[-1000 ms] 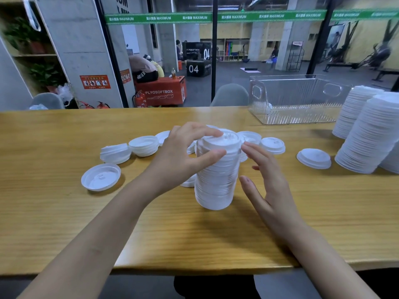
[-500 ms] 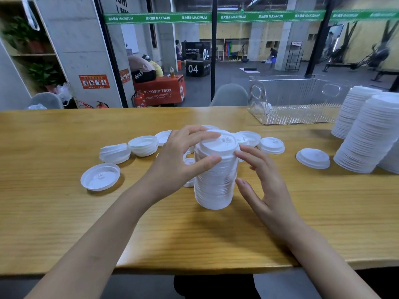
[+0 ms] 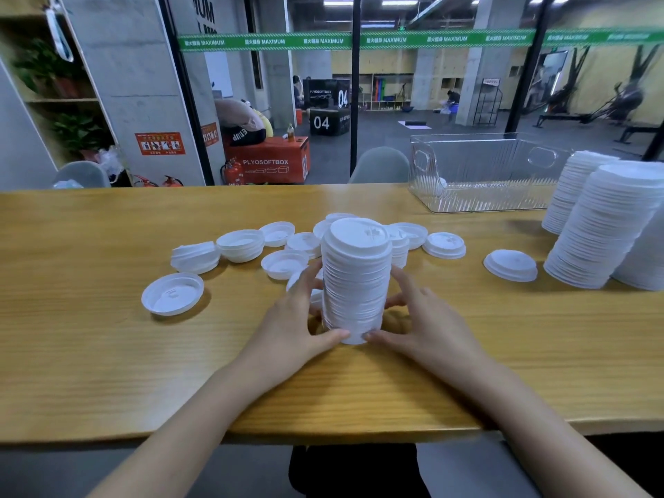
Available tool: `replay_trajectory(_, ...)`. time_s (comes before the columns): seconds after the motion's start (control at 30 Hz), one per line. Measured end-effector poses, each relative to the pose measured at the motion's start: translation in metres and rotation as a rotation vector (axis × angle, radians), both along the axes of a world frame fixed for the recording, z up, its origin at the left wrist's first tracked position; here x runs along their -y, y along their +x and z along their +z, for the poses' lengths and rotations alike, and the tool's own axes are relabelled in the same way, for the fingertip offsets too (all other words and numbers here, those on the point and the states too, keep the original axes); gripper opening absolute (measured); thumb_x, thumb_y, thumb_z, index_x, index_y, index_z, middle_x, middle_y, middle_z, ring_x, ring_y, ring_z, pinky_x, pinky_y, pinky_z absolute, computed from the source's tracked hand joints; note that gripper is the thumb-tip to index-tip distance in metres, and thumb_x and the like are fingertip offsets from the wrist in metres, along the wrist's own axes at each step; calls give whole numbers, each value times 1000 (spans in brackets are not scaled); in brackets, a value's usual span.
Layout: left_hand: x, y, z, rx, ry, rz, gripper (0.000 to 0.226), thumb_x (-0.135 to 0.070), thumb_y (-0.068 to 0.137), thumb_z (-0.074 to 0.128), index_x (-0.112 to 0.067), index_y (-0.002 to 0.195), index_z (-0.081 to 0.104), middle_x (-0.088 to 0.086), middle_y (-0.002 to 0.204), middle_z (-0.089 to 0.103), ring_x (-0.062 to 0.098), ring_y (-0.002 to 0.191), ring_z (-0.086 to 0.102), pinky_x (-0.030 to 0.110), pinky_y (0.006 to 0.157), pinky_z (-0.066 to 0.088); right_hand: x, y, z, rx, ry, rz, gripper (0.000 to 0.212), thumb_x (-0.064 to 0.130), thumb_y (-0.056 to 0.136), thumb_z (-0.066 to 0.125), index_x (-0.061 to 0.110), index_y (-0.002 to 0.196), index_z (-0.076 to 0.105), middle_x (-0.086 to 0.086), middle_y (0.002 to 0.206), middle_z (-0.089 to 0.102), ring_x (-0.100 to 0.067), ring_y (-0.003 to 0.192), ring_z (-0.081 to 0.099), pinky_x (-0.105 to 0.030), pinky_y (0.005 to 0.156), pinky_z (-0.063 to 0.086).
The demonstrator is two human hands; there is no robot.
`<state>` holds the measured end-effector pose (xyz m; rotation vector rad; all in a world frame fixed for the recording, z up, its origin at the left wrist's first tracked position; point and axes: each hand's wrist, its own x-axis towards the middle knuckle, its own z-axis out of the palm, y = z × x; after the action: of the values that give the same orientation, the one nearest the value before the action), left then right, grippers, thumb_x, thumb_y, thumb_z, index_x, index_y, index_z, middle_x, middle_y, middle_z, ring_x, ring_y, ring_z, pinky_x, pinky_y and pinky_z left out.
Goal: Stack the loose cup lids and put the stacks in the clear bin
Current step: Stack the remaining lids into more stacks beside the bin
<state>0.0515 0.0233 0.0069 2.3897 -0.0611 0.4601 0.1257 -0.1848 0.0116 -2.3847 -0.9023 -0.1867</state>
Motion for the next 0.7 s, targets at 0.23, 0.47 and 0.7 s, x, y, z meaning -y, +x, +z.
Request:
replay_trajectory(0.23, 36, 14, 4, -13, -104, -102, 94, -28, 76, 82, -41, 147, 21, -19, 125, 51, 3, 101, 63, 23, 90, 51, 36, 10, 5, -22, -9, -79, 88, 43, 75, 80, 44, 144, 25, 36, 88, 49, -9, 105, 51, -31, 79, 35)
replay_trajectory(0.47, 52, 21, 15, 28, -130, -55, 93, -40, 75, 81, -40, 148, 22, -16, 131, 49, 1, 110, 55, 21, 93, 45, 68, 22, 12, -77, 191, -9, 75, 55, 72, 75, 64, 128, 27, 15, 122, 60, -7, 110, 55, -31, 94, 44)
replay_trajectory(0.7, 67, 25, 46, 286, -163, -81, 80, -34, 78, 81, -30, 145, 37, -16, 140, 44, -6, 124, 43, 11, 99, 36, 62, 25, 31, -104, 525, 140, 52, 51, 87, 64, 56, 134, 42, 22, 136, 52, -3, 121, 53, -38, 101, 48)
